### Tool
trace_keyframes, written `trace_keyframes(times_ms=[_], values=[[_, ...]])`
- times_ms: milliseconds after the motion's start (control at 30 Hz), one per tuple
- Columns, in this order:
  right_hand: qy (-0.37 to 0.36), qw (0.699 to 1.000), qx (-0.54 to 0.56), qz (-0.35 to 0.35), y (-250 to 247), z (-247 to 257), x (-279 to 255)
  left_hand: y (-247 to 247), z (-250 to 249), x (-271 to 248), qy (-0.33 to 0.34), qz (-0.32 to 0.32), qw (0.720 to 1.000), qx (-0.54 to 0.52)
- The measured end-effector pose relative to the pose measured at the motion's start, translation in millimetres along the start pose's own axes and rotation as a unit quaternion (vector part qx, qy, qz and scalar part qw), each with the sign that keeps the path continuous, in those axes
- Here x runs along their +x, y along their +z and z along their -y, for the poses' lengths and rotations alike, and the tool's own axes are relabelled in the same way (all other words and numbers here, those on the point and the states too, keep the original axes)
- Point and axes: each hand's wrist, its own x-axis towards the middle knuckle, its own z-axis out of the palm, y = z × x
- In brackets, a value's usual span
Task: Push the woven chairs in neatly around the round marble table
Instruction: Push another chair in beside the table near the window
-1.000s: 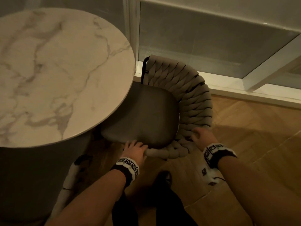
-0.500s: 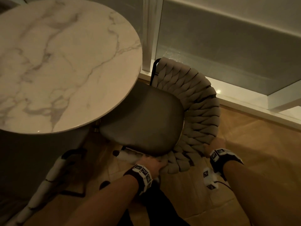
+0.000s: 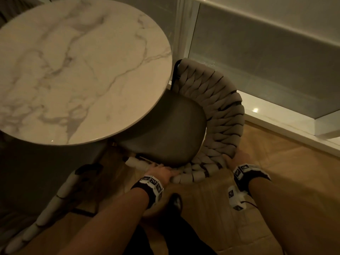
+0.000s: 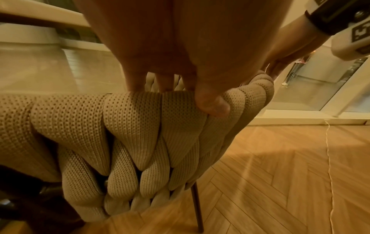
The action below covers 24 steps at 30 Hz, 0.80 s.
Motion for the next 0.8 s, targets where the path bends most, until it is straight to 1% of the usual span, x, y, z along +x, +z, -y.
trace_keyframes(times_ms=[200,300,333,400,467,533,567,600,667,733,767,800], values=[[-0.007,0.992,-0.118,0.054,1.1,3.6,-12.8,6.1,9.7,-13.8,0.005,-0.019,0.999,-0.028],[-0.009,0.983,-0.167,0.079,-6.1,8.9,-17.7,1.8,17.2,-22.6,0.002,-0.024,0.997,-0.068],[-0.010,0.976,-0.198,0.088,-10.1,13.0,-20.9,-0.5,21.9,-26.8,0.001,-0.029,0.996,-0.086],[-0.039,0.954,-0.285,0.085,-14.5,20.5,-18.6,-2.4,35.9,-37.6,-0.009,-0.059,0.991,-0.122],[-0.092,0.932,-0.346,0.052,-12.5,46.6,-12.2,0.3,56.2,-54.7,-0.027,-0.106,0.983,-0.147],[-0.138,0.933,-0.328,0.050,-2.6,94.1,-21.7,11.1,84.7,-75.3,-0.063,-0.137,0.972,-0.180],[-0.170,0.937,-0.298,0.064,4.5,123.7,-37.4,19.9,101.4,-87.2,-0.086,-0.151,0.964,-0.203],[-0.204,0.936,-0.269,0.096,14.9,152.0,-54.9,28.5,117.1,-101.5,-0.110,-0.169,0.953,-0.228],[-0.285,0.924,-0.207,0.148,35.2,206.1,-94.1,50.9,148.5,-130.7,-0.169,-0.218,0.921,-0.276],[-0.356,0.899,-0.185,0.177,62.9,246.7,-125.3,77.2,175.7,-162.9,-0.250,-0.268,0.874,-0.318],[-0.387,0.880,-0.200,0.189,79.7,264.6,-137.7,92.3,188.5,-178.6,-0.288,-0.283,0.853,-0.332],[-0.410,0.862,-0.221,0.200,97.0,282.0,-151.4,108.3,199.8,-194.4,-0.320,-0.279,0.840,-0.337]])
